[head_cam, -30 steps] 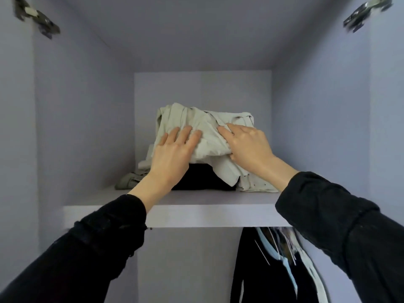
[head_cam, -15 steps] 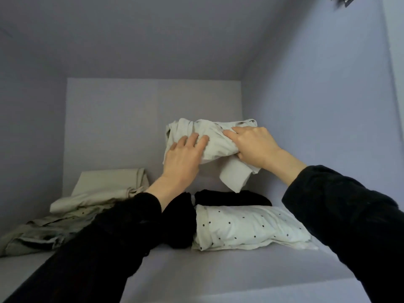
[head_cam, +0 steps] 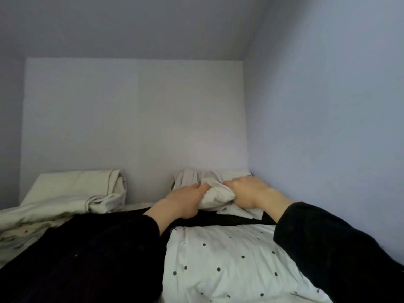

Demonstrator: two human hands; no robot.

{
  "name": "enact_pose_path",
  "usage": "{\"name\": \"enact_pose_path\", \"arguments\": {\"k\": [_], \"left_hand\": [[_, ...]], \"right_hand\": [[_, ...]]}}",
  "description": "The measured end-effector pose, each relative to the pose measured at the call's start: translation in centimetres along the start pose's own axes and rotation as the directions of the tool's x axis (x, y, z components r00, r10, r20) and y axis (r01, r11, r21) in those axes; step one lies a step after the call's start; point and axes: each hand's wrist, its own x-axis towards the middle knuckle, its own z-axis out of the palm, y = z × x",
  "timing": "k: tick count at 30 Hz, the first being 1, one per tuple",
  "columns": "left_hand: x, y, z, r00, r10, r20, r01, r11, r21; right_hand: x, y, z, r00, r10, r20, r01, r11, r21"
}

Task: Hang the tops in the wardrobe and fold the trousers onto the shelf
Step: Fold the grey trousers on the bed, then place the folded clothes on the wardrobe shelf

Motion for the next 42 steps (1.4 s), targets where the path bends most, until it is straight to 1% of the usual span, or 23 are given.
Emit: {"name": "enact_pose_path", "arguments": {"k": [1, 2, 4, 6, 8, 11, 13, 15, 17, 19, 21, 22, 26, 29, 30, 31, 32, 33, 35, 38, 40, 41, 42], "left_hand": [[-0.1, -0.2, 0.0, 0.998, 0.028, 0.056, -0.027, 0.999, -0.026], [-0.1, -0.2, 0.1, 0.995, 0.048, 0.082, -0.045, 0.998, -0.039], [-0.2, -0.1, 0.6, 0.991, 0.059, 0.123, -0.054, 0.998, -0.041], [-0.2, 0.2, 1.0, 0.981, 0.062, 0.186, -0.057, 0.998, -0.032], [-0.1, 0.2, 1.0, 0.972, 0.065, 0.225, -0.059, 0.998, -0.033], [-0.7, 0.2, -0.1, 0.968, 0.077, 0.238, -0.06, 0.995, -0.077], [-1.6, -0.1, -1.2, 0.977, 0.069, 0.204, -0.044, 0.991, -0.125], [-3.5, -0.8, -2.6, 0.991, 0.029, 0.129, -0.01, 0.99, -0.142], [-5.9, -1.7, -4.0, 1.0, -0.019, -0.007, 0.017, 0.986, -0.163], [-9.4, -2.4, -5.3, 0.987, -0.078, -0.142, 0.046, 0.975, -0.217], [-13.1, -3.0, -6.4, 0.965, -0.138, -0.222, 0.084, 0.968, -0.236], [-15.5, -3.3, -6.8, 0.955, -0.169, -0.246, 0.112, 0.966, -0.231], [-27.0, -3.9, -9.0, 0.917, -0.29, -0.274, 0.232, 0.947, -0.223], [-38.3, -3.6, -10.5, 0.879, -0.383, -0.282, 0.34, 0.921, -0.192], [-39.6, -3.4, -10.5, 0.868, -0.392, -0.305, 0.339, 0.917, -0.212], [-44.4, -3.3, -10.9, 0.834, -0.461, -0.302, 0.411, 0.885, -0.217], [-47.0, -2.9, -11.1, 0.813, -0.5, -0.299, 0.447, 0.864, -0.23], [-50.9, -2.5, -11.3, 0.77, -0.567, -0.293, 0.511, 0.823, -0.249], [-57.3, -1.2, -11.2, 0.71, -0.635, -0.304, 0.578, 0.773, -0.261], [-69.3, 1.8, -10.4, 0.582, -0.766, -0.272, 0.716, 0.641, -0.274], [-77.0, 4.8, -9.7, 0.462, -0.848, -0.26, 0.796, 0.525, -0.301], [-79.0, 5.8, -9.2, 0.432, -0.864, -0.259, 0.807, 0.498, -0.317], [-82.4, 7.6, -8.9, 0.382, -0.891, -0.245, 0.832, 0.447, -0.328]], "right_hand": [[-0.1, 0.0, 0.1, 0.994, 0.034, 0.107, -0.048, 0.989, 0.138], [-0.2, -0.1, 0.2, 0.988, 0.043, 0.149, -0.079, 0.967, 0.242], [-0.6, -0.4, 0.8, 0.979, 0.048, 0.198, -0.117, 0.926, 0.358], [-1.1, -0.8, 1.6, 0.967, 0.047, 0.252, -0.154, 0.892, 0.425], [-1.3, -0.9, 2.3, 0.962, 0.055, 0.269, -0.178, 0.87, 0.46], [-1.0, -0.8, 1.4, 0.953, 0.049, 0.3, -0.182, 0.881, 0.436], [-1.3, -0.8, -0.1, 0.94, 0.043, 0.339, -0.186, 0.897, 0.401], [-2.1, -1.3, -1.7, 0.929, 0.052, 0.366, -0.211, 0.888, 0.408], [-3.1, -2.1, -3.2, 0.954, 0.051, 0.294, -0.188, 0.867, 0.461], [-4.3, -4.2, -4.6, 0.989, 0.041, 0.146, -0.105, 0.879, 0.465], [-5.2, -7.0, -5.6, 0.999, 0.032, -0.024, -0.018, 0.898, 0.439], [-5.8, -9.0, -6.4, 0.996, 0.014, -0.088, 0.025, 0.9, 0.435], [-8.6, -18.4, -9.9, 0.969, -0.076, -0.234, 0.175, 0.88, 0.442], [-13.4, -27.5, -13.3, 0.922, -0.214, -0.324, 0.353, 0.808, 0.472], [-14.3, -28.5, -13.8, 0.91, -0.223, -0.35, 0.38, 0.787, 0.486], [-16.3, -32.2, -14.9, 0.89, -0.251, -0.381, 0.434, 0.724, 0.536], [-17.8, -34.2, -15.6, 0.886, -0.252, -0.39, 0.449, 0.677, 0.583], [-19.8, -37.2, -16.1, 0.877, -0.265, -0.402, 0.475, 0.609, 0.635], [-23.4, -42.1, -16.3, 0.86, -0.295, -0.416, 0.51, 0.487, 0.708], [-31.3, -50.8, -16.0, 0.817, -0.431, -0.384, 0.537, 0.324, 0.779], [-36.9, -56.0, -15.8, 0.774, -0.519, -0.362, 0.534, 0.229, 0.814], [-38.7, -57.4, -15.4, 0.761, -0.542, -0.357, 0.528, 0.196, 0.826], [-41.6, -59.6, -15.3, 0.725, -0.592, -0.353, 0.527, 0.145, 0.838]]}}
